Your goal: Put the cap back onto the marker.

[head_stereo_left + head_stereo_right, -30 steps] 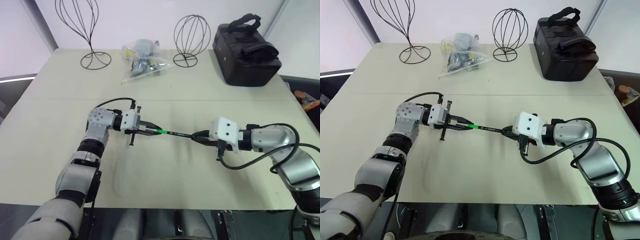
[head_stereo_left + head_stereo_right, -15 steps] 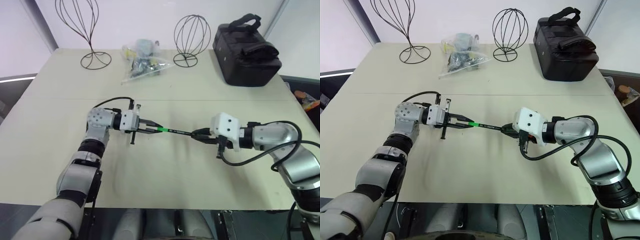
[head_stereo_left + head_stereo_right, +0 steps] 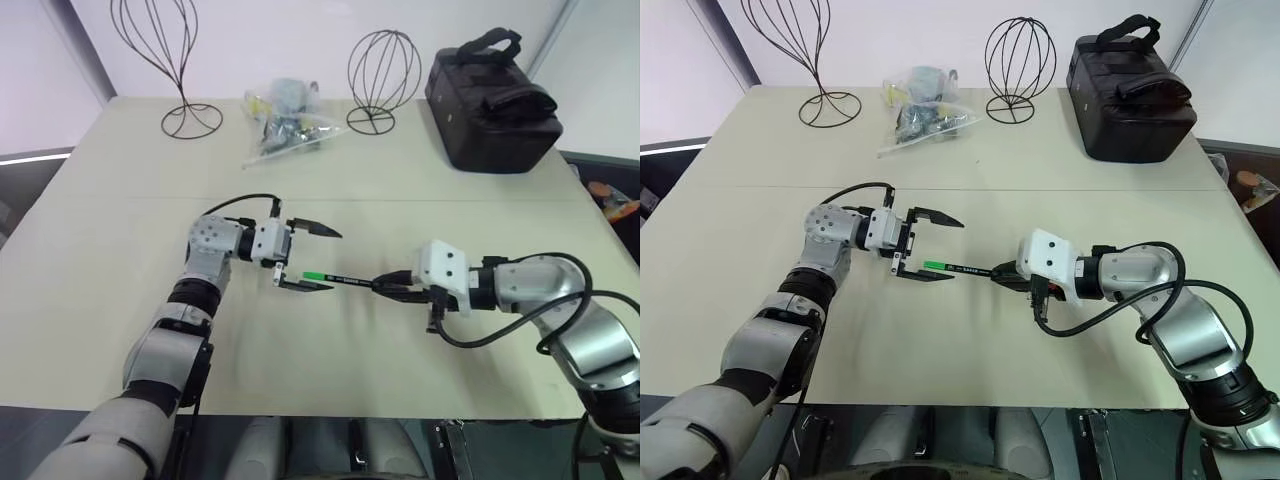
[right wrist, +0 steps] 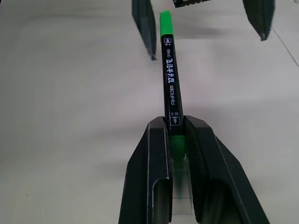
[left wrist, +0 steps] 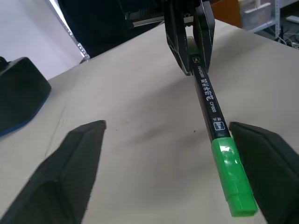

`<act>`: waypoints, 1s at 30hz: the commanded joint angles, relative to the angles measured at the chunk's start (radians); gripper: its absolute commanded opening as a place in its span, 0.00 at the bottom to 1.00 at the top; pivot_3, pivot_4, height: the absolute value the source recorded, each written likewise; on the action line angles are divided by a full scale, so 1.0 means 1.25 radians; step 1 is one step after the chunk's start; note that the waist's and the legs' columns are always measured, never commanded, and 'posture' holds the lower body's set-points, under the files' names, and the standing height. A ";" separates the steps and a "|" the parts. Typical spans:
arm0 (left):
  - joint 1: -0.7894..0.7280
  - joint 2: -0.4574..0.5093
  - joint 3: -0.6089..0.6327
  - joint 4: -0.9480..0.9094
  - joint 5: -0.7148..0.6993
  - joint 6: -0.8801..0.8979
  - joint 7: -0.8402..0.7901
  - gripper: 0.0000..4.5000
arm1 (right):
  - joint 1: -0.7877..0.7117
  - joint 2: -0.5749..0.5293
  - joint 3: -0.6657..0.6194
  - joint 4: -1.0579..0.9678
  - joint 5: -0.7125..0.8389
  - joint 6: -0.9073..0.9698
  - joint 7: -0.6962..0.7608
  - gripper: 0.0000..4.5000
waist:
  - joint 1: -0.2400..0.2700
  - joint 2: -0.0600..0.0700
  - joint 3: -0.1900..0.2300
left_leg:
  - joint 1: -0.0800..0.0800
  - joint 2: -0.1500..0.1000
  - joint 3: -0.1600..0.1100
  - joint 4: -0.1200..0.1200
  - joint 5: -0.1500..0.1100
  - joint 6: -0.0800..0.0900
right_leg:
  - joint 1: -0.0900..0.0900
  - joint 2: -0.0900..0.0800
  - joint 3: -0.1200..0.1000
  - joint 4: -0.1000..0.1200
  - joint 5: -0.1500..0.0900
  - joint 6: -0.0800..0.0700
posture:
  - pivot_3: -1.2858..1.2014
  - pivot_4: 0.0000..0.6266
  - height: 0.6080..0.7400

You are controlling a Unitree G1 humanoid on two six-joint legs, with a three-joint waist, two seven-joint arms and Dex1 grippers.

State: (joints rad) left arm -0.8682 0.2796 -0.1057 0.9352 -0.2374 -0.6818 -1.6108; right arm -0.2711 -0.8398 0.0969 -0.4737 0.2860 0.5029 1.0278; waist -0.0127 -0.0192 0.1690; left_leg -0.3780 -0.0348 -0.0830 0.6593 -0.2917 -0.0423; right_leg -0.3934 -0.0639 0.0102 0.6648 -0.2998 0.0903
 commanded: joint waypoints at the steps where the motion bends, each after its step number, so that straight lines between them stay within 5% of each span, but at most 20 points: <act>1: 0.004 0.018 -0.002 -0.035 -0.027 0.009 -0.003 0.99 | 0.019 -0.017 -0.044 -0.030 0.015 -0.009 -0.004 0.00 | 0.000 0.000 0.000 | 0.000 0.000 0.000 0.000 0.000 0.000 | 0.000 0.000 0.000 0.000 0.000 0.000 | 0.52 0.24 1.00; 8: 0.038 0.053 0.030 -0.115 -0.043 0.120 0.035 0.99 | 0.096 -0.020 -0.153 -0.051 0.036 0.008 -0.061 0.00 | 0.001 0.000 0.000 | -0.001 0.001 0.000 0.001 0.000 0.001 | 0.000 0.000 0.000 0.000 0.000 0.000 | 0.52 0.24 1.00; 14: 0.095 0.061 0.059 -0.227 -0.041 0.249 0.188 0.99 | 0.171 0.073 -0.307 -0.104 0.046 0.101 -0.251 0.00 | 0.002 0.000 0.000 | -0.001 0.002 0.000 0.002 0.000 0.001 | 0.000 0.000 0.001 0.000 0.000 0.000 | 0.52 0.24 1.00; 21: 0.160 0.019 0.098 -0.345 -0.010 0.416 0.493 0.99 | 0.262 0.285 -0.445 -0.218 0.029 0.265 -0.542 0.00 | 0.004 0.000 0.000 | -0.001 0.002 0.000 0.002 0.000 0.001 | 0.000 0.000 0.002 0.001 0.000 0.001 | 0.52 0.24 1.00; 30: 0.264 -0.015 0.100 -0.525 0.033 0.602 0.761 0.99 | 0.422 0.533 -0.463 -0.309 -0.061 0.297 -0.787 0.00 | 0.001 0.002 -0.001 | 0.000 0.002 0.001 0.001 0.000 0.001 | 0.000 0.000 0.003 0.001 0.001 0.001 | 0.52 0.24 1.00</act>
State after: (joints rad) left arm -0.5416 0.2656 0.0149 0.3425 -0.2040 0.0415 -0.7028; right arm 0.2452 -0.1899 -0.4691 -0.8066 0.2252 0.9029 0.0756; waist -0.0119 -0.0169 0.1679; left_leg -0.3769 -0.0327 -0.0820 0.6601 -0.2922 -0.0415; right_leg -0.3935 -0.0639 0.0145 0.6663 -0.2990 0.0916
